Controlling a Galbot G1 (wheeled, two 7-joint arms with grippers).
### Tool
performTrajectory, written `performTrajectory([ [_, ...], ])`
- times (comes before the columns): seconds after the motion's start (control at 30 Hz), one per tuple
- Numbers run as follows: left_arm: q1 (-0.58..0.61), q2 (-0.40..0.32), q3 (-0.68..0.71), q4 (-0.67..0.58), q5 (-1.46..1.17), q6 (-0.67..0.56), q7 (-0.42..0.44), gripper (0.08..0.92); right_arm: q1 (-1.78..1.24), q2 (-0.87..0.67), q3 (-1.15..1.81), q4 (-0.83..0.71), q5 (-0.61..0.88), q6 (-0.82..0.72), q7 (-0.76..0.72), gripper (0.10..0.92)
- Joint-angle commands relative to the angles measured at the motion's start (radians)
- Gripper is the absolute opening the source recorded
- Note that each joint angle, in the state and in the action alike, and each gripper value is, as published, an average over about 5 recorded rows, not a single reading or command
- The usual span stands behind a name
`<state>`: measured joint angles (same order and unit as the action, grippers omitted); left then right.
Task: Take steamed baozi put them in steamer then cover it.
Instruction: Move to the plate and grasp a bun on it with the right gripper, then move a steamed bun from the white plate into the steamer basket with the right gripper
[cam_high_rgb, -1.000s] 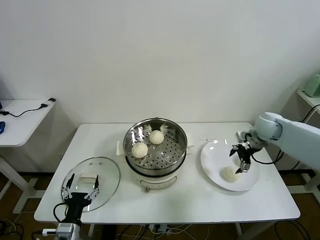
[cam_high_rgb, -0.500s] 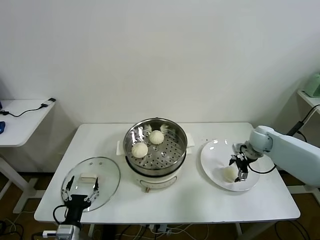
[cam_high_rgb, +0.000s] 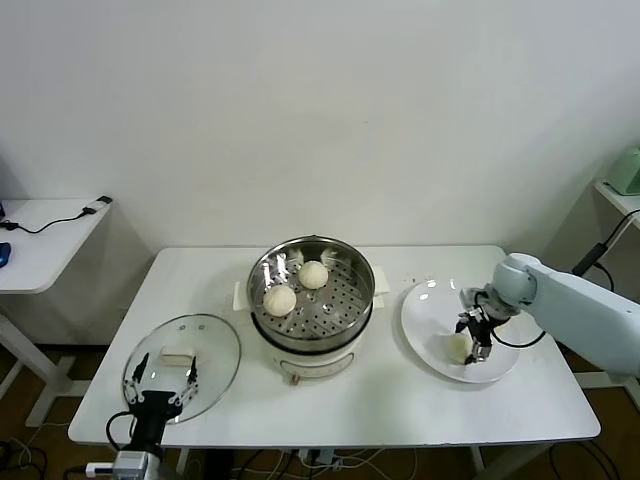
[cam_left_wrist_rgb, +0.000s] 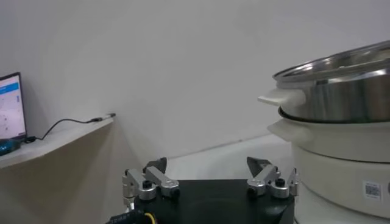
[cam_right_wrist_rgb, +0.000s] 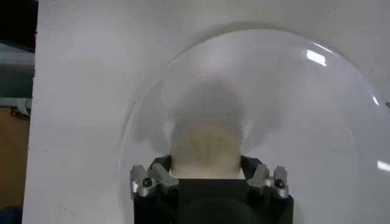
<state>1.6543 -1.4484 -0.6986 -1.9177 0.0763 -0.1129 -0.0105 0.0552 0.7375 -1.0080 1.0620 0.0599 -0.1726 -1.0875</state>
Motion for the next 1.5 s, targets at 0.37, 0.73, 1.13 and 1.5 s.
performTrajectory([
  [0.37,0.012,0.002,0.004,-0.005,0.002,-0.005,0.0,0.823,0.478,0.072,-0.257,0.02,-0.067,0.387,-0.105,0.687],
  [0.73,0.028,-0.008,0.012,-0.008,0.018,-0.011,-0.001,0.823,0.801,0.283,-0.434,0.039,0.038,0.67,-0.071,0.687],
  [1.13,0.061,-0.007,0.009,-0.02,0.023,-0.024,-0.004,0.823,0.659,0.521,-0.368,0.08,-0.025,0.791,-0.004,0.679],
  [1.5,0.062,0.002,0.003,-0.013,0.014,-0.028,-0.006,0.823,0.508,0.606,-0.359,0.092,-0.176,0.87,0.031,0.679],
])
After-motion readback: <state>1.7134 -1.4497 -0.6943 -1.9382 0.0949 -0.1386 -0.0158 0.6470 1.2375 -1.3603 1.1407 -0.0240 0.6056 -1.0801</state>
